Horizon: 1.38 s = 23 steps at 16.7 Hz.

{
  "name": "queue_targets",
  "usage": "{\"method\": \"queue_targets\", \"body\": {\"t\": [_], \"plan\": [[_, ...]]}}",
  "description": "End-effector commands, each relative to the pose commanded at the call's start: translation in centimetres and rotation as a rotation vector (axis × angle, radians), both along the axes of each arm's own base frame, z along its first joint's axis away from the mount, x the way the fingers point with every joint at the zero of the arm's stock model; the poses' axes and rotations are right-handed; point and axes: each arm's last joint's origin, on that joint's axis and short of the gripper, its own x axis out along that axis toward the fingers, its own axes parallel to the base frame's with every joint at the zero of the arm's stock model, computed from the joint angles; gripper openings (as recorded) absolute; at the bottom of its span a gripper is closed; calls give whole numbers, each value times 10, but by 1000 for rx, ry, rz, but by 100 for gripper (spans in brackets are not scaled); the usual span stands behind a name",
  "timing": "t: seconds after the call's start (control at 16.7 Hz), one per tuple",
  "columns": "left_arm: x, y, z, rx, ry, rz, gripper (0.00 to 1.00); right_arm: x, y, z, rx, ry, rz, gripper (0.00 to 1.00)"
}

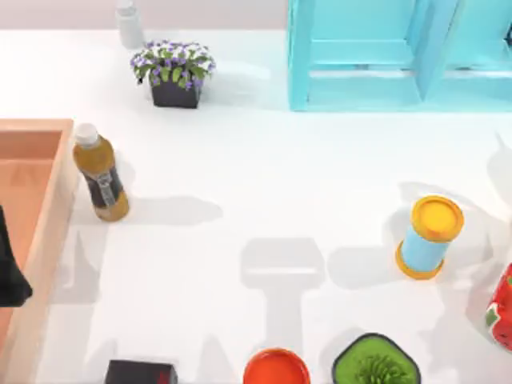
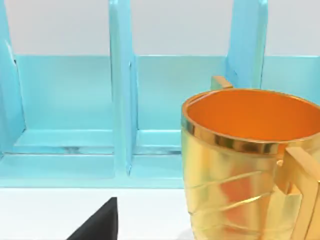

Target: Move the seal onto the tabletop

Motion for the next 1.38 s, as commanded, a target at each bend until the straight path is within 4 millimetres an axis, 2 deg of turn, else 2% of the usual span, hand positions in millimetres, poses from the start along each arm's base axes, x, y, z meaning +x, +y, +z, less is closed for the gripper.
{"method": "queue_targets", "body": {"t": [0.18, 0.3, 0.42, 0.6, 0.72, 0.9, 1.14, 1.38], "plan": [[0, 0, 2, 4, 13, 2, 100, 0, 0, 0, 0, 0, 0, 100], [1, 2, 10, 22, 67, 12, 100, 0, 0, 0, 0, 0, 0, 100], [3, 4, 25, 48, 164, 30, 100, 0, 0, 0, 0, 0, 0, 100], [13, 11, 58, 86, 386, 63, 100, 0, 0, 0, 0, 0, 0, 100], [30, 19, 80, 102, 582, 82, 100, 0, 0, 0, 0, 0, 0, 100], [72, 38, 99, 99, 926, 90, 100, 0, 0, 0, 0, 0, 0, 100], [127, 69, 105, 64, 1302, 59, 100, 0, 0, 0, 0, 0, 0, 100], [158, 92, 101, 29, 1514, 9, 100, 0, 0, 0, 0, 0, 0, 100]]}}
